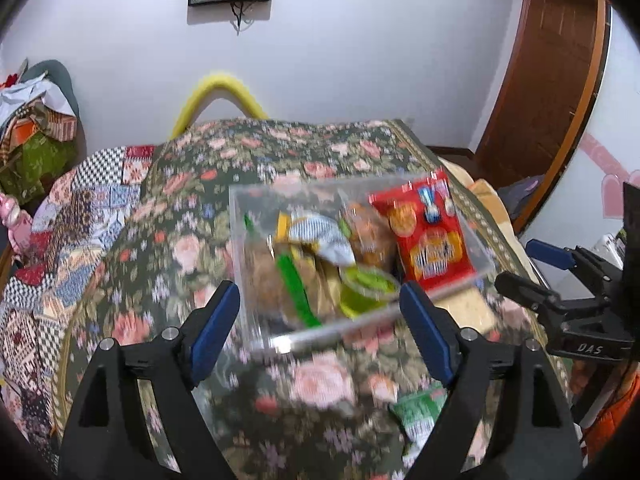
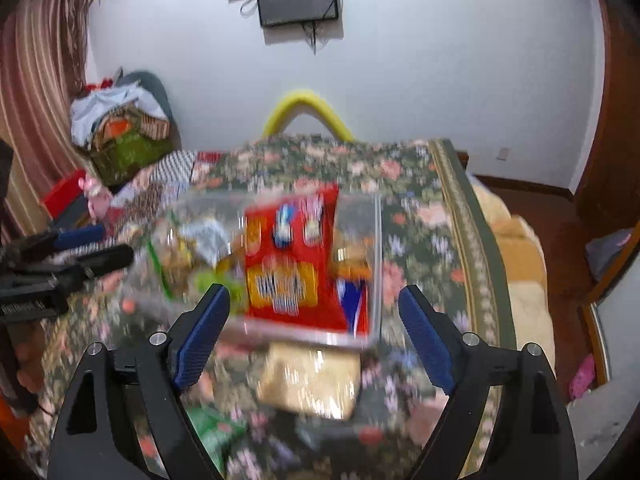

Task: Organize snacks
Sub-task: 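Drop the silver snack bag and red chip bag into the clear box, then grasp the green snack pack with the left tool while the right tool grasps the wrapped bread loaf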

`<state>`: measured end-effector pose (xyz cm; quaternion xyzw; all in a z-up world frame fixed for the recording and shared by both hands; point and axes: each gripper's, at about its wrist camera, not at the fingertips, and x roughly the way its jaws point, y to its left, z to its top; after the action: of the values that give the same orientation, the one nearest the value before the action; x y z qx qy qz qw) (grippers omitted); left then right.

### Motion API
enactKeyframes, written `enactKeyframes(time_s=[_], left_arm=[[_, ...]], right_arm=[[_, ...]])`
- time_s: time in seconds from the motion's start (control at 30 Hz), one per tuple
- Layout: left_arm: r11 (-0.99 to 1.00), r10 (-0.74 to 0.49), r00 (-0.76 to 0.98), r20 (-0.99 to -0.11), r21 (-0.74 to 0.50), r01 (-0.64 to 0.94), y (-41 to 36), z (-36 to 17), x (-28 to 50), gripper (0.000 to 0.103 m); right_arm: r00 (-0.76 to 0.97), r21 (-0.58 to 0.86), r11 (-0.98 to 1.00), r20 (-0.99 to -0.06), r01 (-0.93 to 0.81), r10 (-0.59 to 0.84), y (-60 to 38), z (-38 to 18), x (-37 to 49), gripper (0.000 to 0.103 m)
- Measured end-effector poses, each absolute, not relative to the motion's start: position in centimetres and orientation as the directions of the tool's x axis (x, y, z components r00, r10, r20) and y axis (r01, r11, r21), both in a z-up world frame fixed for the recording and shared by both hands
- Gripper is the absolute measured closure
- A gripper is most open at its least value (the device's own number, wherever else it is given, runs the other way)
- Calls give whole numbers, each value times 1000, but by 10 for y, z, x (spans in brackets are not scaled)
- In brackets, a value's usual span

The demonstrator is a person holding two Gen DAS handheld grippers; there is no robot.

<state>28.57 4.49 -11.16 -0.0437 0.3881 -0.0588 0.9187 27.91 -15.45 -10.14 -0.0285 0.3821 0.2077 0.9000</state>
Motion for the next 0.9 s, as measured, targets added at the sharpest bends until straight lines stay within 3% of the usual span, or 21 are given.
enactKeyframes(time_s=[0.1,0.37,0.6,0.83,0.87,0.9], left_arm=[[990,-140,672,-727,-121,75,43,-125,275,20],[990,-141,605,-784,-123,72,40,-164,267,20],[987,-158,574,-804,-129,91,31,-180,273,20],[983,-181,544,-819,-148,104,20,-191,270,20],[982,-189,538,-821,-157,105,19,-191,270,20],[979,-204,529,-824,-173,107,17,-193,269,20]], right_arm=[[590,117,916,-732,-384,341,-158,-119,273,4],[495,161,930,-810,-329,315,-157,-167,287,3],[469,195,923,-815,-333,341,-148,-175,303,2],[448,160,923,-837,-350,314,-138,-187,299,4],[451,161,923,-834,-350,317,-138,-186,297,6],[456,165,921,-830,-352,322,-139,-186,294,14]])
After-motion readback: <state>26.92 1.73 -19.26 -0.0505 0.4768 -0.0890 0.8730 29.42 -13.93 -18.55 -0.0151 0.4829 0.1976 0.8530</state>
